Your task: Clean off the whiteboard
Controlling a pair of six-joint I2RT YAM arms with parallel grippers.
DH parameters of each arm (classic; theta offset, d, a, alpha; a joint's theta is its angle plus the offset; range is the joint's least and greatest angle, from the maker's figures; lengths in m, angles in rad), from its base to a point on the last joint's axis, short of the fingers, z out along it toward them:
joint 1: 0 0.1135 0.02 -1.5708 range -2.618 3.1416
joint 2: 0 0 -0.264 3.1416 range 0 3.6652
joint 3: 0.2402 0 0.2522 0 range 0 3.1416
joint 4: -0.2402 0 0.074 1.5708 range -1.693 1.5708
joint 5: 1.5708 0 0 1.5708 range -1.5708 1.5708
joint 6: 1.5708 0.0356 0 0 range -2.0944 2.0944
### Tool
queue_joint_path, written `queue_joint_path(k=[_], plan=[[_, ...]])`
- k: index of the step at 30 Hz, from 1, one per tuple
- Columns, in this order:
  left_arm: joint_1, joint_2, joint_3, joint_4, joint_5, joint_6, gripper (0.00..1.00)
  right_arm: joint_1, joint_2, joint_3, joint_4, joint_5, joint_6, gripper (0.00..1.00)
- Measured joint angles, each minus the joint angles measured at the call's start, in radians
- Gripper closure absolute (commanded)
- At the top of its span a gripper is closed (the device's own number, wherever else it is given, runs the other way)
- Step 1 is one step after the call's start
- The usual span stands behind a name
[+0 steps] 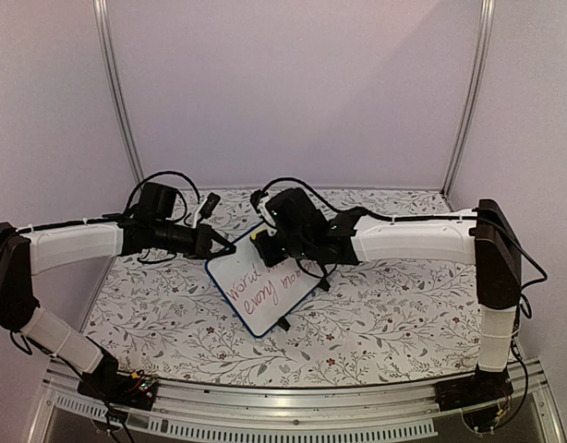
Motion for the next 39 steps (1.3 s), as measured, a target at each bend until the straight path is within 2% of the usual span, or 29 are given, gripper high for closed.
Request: queue_joint_path(k=[7, 22, 32, 39], plan=[[0.001, 0.0, 0.0, -0.003, -0.006, -0.002, 1.0, 0.0, -0.016, -0.076, 0.058, -0.025, -0.002, 0.82], [0.001, 0.0, 0.0, -0.002, -0.003, -0.002, 1.0, 0.002, -0.083, -0.24, 0.072, -0.048, 0.025, 0.82], [0.001, 0.0, 0.0, -0.001, 0.001, -0.003, 1.0, 0.002, -0.082, -0.216, 0.042, -0.045, 0.03, 0.82], [0.001, 0.0, 0.0, -0.001, 0.003, -0.003, 1.0, 0.0, -0.044, -0.103, 0.0, -0.027, 0.008, 0.82]])
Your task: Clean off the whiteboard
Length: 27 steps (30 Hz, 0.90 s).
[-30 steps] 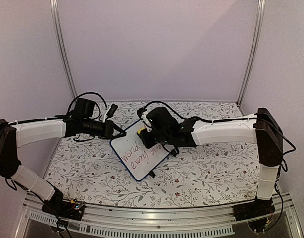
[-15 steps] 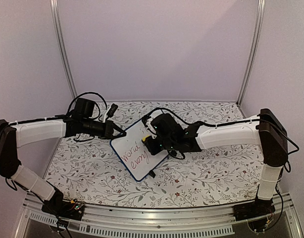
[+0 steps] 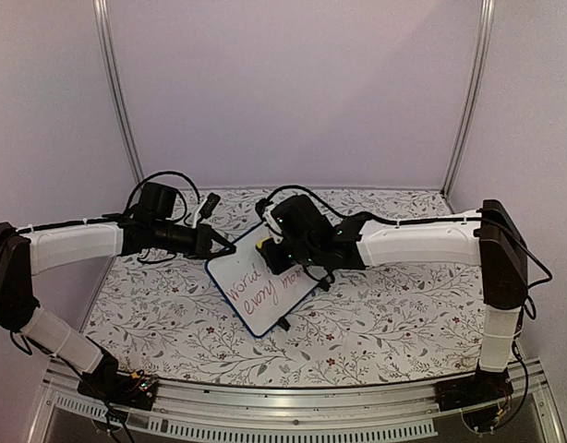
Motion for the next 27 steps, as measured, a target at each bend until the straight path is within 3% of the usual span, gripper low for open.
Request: queue_joint_path(k=[12, 27], plan=[[0.0, 0.0, 0.0, 0.0, -0.001, 0.0, 1.0, -0.026, 0.031, 0.075, 0.004, 0.006, -0.023, 0.82], [0.0, 0.0, 0.0, -0.002, -0.006, -0.001, 1.0, -0.026, -0.044, -0.151, 0.093, 0.001, 0.016, 0.82]])
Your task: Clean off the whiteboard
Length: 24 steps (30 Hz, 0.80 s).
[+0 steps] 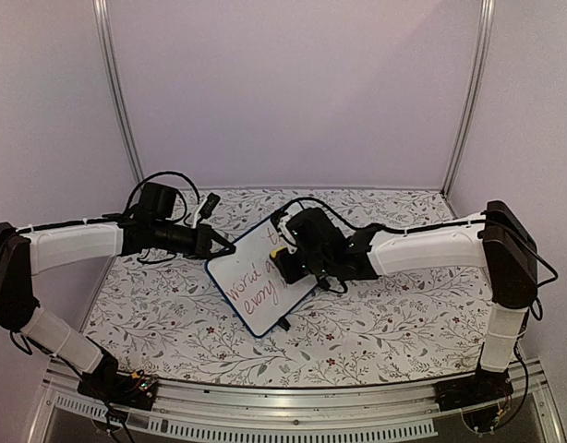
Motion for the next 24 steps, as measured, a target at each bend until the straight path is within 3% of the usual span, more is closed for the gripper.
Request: queue_joint_path(k=[5, 16, 24], plan=[[0.0, 0.0, 0.0, 0.001, 0.003, 0.0, 1.0, 0.0, 0.001, 0.019, -0.024, 0.001, 0.0, 0.82], [0.0, 0.0, 0.0, 0.001, 0.002, -0.003, 1.0, -0.027, 0.079, 0.232, -0.078, 0.027, -0.036, 0.82], [0.0, 0.0, 0.0, 0.0, -0.001, -0.003, 1.0, -0.033, 0.082, 0.218, -0.051, 0.027, -0.046, 0.82]])
